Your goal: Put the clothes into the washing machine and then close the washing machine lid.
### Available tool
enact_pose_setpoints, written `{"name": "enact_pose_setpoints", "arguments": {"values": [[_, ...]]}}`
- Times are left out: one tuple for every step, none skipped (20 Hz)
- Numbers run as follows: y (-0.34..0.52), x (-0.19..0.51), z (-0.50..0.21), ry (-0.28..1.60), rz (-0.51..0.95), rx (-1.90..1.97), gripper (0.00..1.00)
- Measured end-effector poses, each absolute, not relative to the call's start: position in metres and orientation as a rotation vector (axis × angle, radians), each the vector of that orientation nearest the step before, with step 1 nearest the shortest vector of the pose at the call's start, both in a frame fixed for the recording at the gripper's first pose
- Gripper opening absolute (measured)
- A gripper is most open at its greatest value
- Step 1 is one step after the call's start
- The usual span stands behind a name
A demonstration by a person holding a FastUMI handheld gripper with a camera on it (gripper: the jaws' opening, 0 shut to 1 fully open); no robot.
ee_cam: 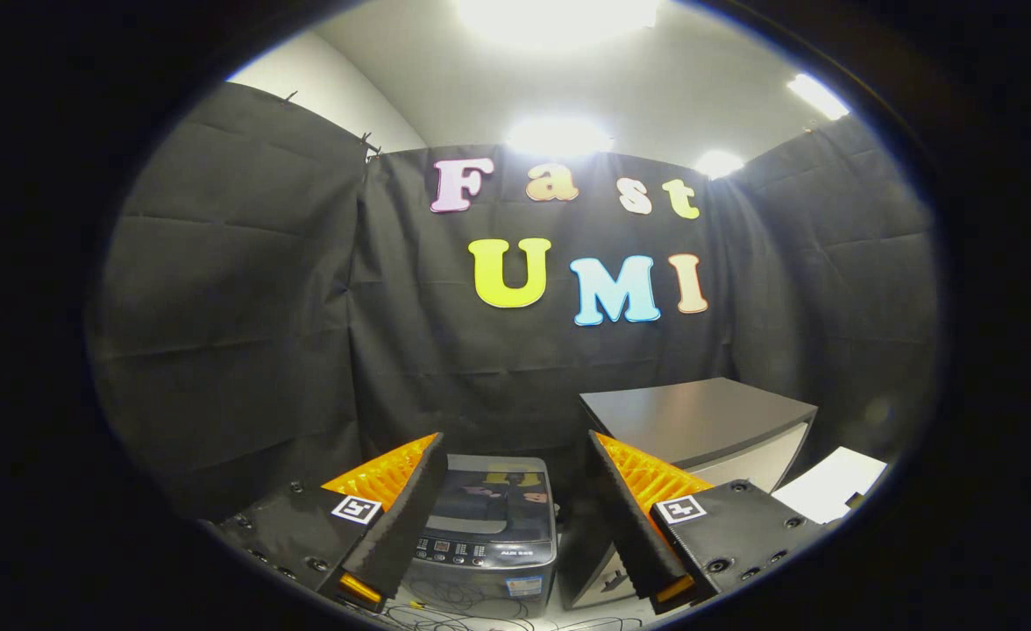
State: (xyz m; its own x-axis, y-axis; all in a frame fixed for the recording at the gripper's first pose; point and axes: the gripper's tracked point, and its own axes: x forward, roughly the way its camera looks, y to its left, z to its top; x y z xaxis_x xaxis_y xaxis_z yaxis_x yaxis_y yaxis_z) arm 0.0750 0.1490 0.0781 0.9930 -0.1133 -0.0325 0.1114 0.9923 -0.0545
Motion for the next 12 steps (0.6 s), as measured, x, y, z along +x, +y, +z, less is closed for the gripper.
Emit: {"name": "enact_pose_setpoints", "arguments": {"values": [[0.148,0.069,0.079,0.033,-0.112,-0.056,0.98],[0.148,0.063,0.079,0.032,-0.109,-0.058,0.98],[0.148,0.057,0.079,0.03,-0.11,-0.059,0.98],[0.148,0.052,0.078,0.029,-0.11,-0.06,0.98],[0.148,0.048,0.077,0.026,-0.113,-0.059,0.98],[0.148,0.044,0.076,0.026,-0.116,-0.059,0.98],[0.149,0.041,0.074,0.028,-0.116,-0.058,0.98],[0.149,0.039,0.072,0.033,-0.116,-0.058,0.98],[0.151,0.036,0.071,0.036,-0.113,-0.06,0.98],[0.151,0.034,0.071,0.038,-0.114,-0.064,0.98],[0.152,0.032,0.071,0.038,-0.114,-0.068,0.98],[0.152,0.03,0.07,0.04,-0.115,-0.068,0.98]]}}
